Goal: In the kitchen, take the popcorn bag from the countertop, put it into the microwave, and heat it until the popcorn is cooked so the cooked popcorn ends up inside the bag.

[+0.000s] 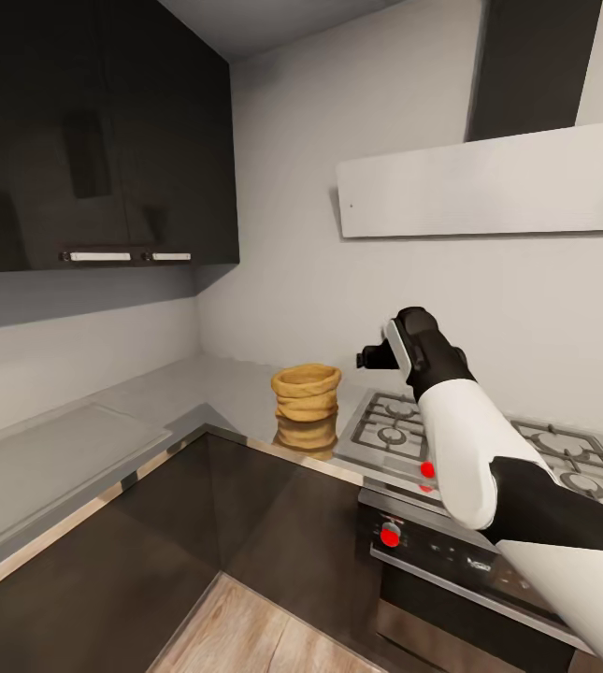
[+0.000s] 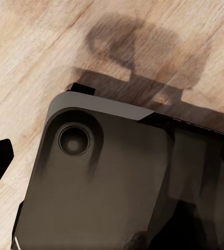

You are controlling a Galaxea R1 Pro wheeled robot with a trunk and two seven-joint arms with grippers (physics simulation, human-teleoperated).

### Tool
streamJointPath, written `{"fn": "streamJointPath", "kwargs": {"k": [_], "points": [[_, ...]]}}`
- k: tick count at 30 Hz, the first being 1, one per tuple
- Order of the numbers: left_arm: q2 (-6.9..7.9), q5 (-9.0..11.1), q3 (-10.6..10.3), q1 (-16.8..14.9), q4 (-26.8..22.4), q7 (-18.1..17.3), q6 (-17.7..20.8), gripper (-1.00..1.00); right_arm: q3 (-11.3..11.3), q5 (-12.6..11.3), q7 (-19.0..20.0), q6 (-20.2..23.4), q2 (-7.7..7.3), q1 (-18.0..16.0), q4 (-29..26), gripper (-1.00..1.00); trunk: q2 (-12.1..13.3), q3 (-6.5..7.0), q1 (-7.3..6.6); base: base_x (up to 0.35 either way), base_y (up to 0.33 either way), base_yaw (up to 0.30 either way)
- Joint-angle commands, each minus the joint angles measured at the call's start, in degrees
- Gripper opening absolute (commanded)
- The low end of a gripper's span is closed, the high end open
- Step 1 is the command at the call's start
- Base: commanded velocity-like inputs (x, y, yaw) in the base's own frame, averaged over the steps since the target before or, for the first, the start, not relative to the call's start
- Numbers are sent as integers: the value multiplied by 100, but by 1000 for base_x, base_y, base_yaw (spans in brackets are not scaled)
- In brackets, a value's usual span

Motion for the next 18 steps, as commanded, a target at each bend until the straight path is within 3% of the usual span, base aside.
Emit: {"fn": "streamJointPath", "kwargs": {"k": [1, 18], "points": [[-1, 20, 7, -2, -2, 4, -13, 100, -28, -4, -29, 13, 8, -6, -5, 100, -5, -8, 1, 0, 0, 0], [-1, 30, 19, -2, -10, 4, -5, 100, -5, 16, -47, 13, 8, 3, 76, 100, -5, -8, 1, 3, 0, 0]]}}
